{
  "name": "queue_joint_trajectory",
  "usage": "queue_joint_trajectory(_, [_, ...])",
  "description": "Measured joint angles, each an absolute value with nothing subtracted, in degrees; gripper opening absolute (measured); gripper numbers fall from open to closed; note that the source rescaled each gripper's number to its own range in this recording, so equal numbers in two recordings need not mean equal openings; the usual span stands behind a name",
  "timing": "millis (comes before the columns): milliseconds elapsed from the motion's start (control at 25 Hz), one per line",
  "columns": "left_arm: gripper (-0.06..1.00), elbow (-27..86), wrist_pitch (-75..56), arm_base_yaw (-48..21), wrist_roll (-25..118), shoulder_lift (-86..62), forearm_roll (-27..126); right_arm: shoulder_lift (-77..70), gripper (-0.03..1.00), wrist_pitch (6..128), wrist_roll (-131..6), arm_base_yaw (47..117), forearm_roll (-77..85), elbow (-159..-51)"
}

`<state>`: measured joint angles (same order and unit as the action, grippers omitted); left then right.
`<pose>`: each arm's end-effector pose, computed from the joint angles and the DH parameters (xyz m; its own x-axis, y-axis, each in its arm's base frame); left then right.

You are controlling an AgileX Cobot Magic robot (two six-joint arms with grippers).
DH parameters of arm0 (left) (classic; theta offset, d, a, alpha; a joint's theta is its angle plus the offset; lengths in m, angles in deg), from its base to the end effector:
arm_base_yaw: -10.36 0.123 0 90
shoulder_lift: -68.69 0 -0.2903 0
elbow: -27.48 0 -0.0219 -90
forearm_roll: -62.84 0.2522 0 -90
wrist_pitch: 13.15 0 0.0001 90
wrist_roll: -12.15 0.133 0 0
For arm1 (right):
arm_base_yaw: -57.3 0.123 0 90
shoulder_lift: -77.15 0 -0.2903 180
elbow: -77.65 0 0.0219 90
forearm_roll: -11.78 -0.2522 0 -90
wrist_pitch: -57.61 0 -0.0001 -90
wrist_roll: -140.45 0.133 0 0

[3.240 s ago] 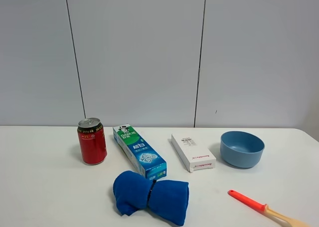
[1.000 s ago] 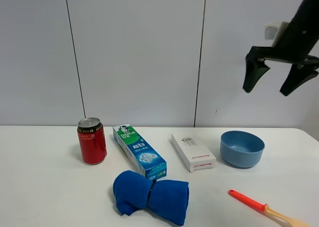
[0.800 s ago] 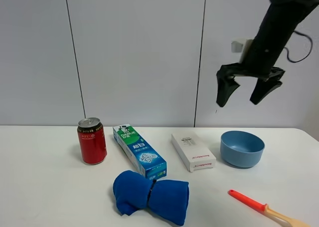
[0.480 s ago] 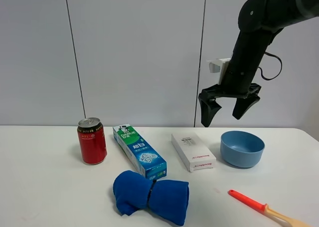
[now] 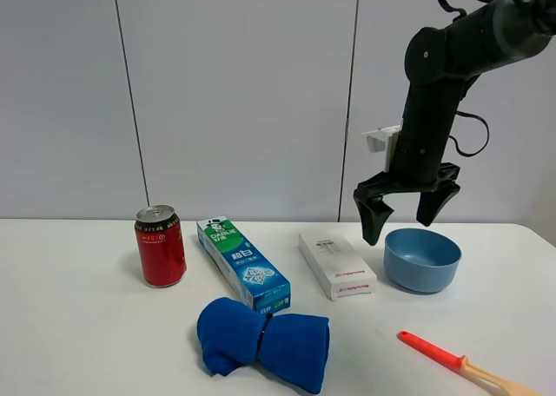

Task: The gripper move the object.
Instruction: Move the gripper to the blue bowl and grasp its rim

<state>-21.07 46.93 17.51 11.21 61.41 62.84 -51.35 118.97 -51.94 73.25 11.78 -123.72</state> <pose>0.0278 0.0035 0.2613 -0.4315 -0.0707 -0.8994 -0.1316 0.9912 -0.0148 0.4371 0.1249 0.1665 -0.8613 -0.4693 -0.1949 -0.4706 0.8813 -0.0428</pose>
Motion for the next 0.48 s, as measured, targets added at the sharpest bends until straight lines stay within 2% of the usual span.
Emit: queue_joint_trajectory(480, [1.0, -21.07, 46.93, 17.51, 11.21, 61.41, 62.84, -57.35, 0.98, 115.38, -51.9, 73.25, 11.78, -123.72])
